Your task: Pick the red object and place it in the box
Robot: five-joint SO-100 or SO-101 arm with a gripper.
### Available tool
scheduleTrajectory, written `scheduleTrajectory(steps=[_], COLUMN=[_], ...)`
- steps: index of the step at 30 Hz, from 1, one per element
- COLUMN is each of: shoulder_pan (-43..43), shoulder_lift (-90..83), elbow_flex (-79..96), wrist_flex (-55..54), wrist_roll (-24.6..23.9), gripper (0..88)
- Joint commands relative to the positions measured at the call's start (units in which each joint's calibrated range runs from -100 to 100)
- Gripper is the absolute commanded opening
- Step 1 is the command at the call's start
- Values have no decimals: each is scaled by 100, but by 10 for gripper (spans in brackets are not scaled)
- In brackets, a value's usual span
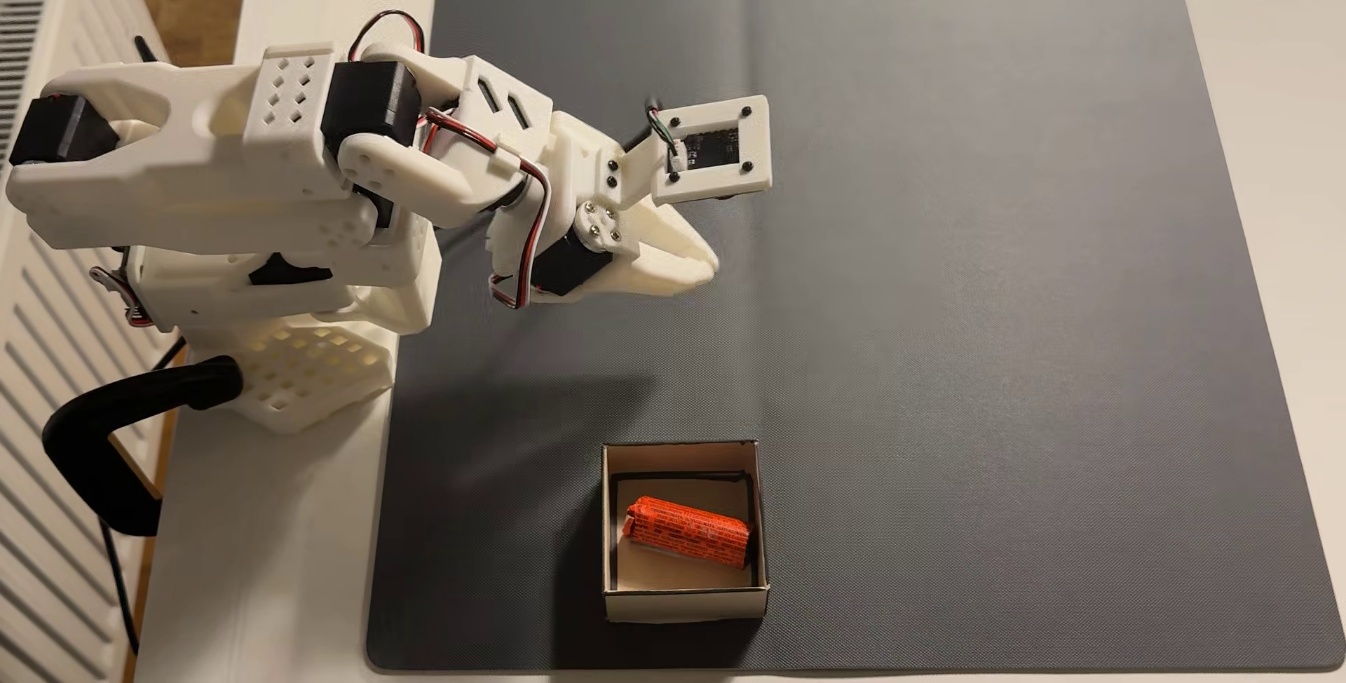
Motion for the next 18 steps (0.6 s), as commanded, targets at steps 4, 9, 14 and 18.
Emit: scheduleTrajectory(steps=[4, 9, 14, 18], shoulder_pan=[7, 15, 7, 37], shoulder_lift=[-30, -21, -21, -4], elbow_flex=[274, 274, 274, 274], wrist_flex=[614, 1462, 2187, 2187], wrist_roll=[25, 20, 88, 218], gripper=[6, 6, 6, 6])
